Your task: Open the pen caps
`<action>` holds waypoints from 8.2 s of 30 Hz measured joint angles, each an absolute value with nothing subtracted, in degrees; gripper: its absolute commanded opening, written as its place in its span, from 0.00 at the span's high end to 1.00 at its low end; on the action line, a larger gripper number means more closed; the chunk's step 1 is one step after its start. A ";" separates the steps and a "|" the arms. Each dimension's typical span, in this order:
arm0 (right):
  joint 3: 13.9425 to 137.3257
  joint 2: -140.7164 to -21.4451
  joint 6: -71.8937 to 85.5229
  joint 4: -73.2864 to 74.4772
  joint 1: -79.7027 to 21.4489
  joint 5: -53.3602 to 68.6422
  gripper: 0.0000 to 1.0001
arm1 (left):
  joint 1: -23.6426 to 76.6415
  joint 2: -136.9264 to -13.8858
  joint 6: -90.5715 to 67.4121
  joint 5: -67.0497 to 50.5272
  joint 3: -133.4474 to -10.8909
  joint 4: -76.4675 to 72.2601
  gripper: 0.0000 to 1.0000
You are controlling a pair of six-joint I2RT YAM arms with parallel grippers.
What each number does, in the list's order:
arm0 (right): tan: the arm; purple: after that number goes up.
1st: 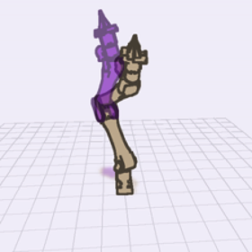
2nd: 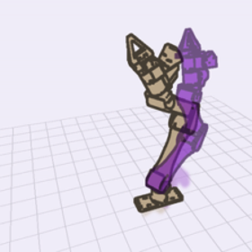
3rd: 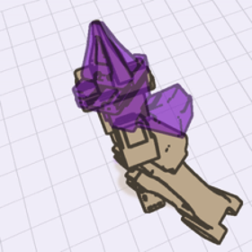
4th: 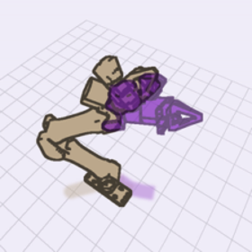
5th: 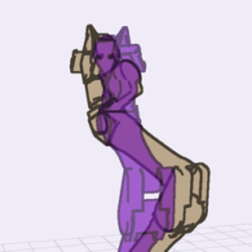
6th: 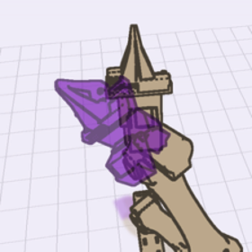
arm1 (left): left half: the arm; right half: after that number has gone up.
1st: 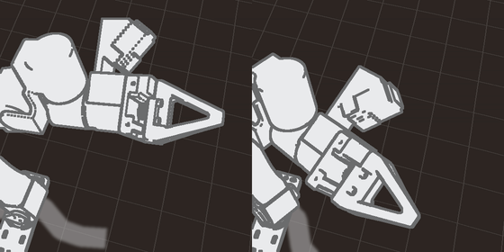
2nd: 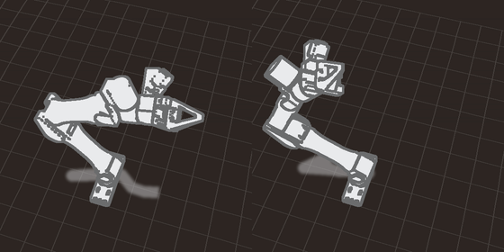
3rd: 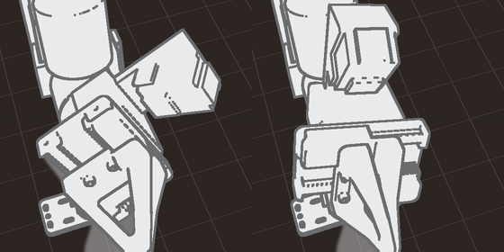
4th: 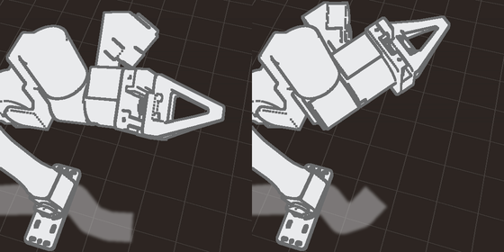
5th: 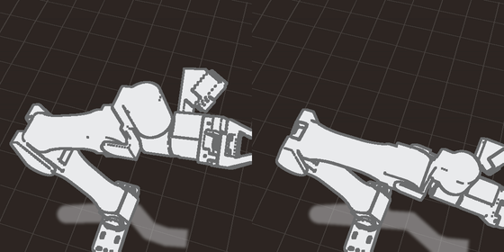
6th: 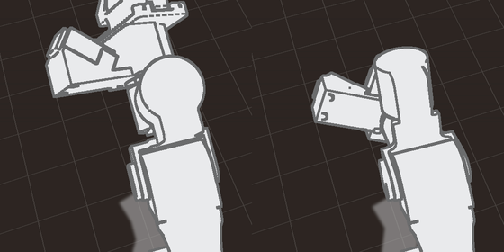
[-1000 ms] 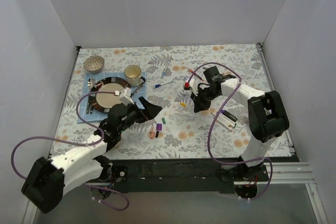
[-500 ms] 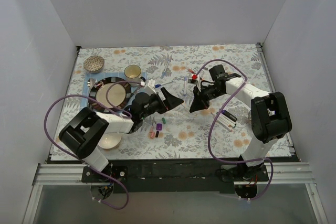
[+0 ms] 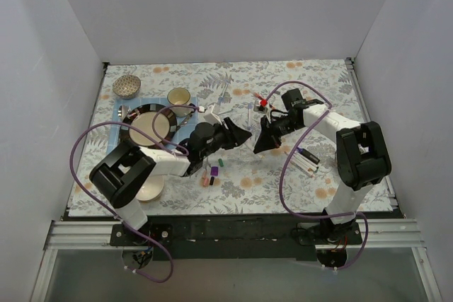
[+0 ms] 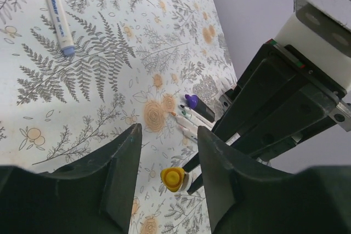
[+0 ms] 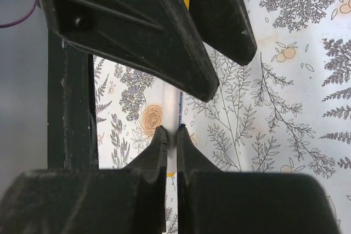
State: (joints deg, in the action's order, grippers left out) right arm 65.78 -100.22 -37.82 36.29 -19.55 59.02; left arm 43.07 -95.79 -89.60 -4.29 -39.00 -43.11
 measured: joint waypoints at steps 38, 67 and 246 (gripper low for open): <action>63.94 -102.63 -37.91 36.86 -17.78 76.82 0.99 | 47.53 -94.39 -84.42 -4.91 -41.78 -46.33 1.00; 60.20 -92.25 -32.18 28.71 -19.51 44.91 0.99 | 28.62 -79.61 -77.32 -8.64 -57.12 -7.31 1.00; 73.17 -104.99 -6.04 24.99 -24.43 9.98 0.99 | 39.75 -46.54 -74.76 1.76 -32.38 0.38 0.02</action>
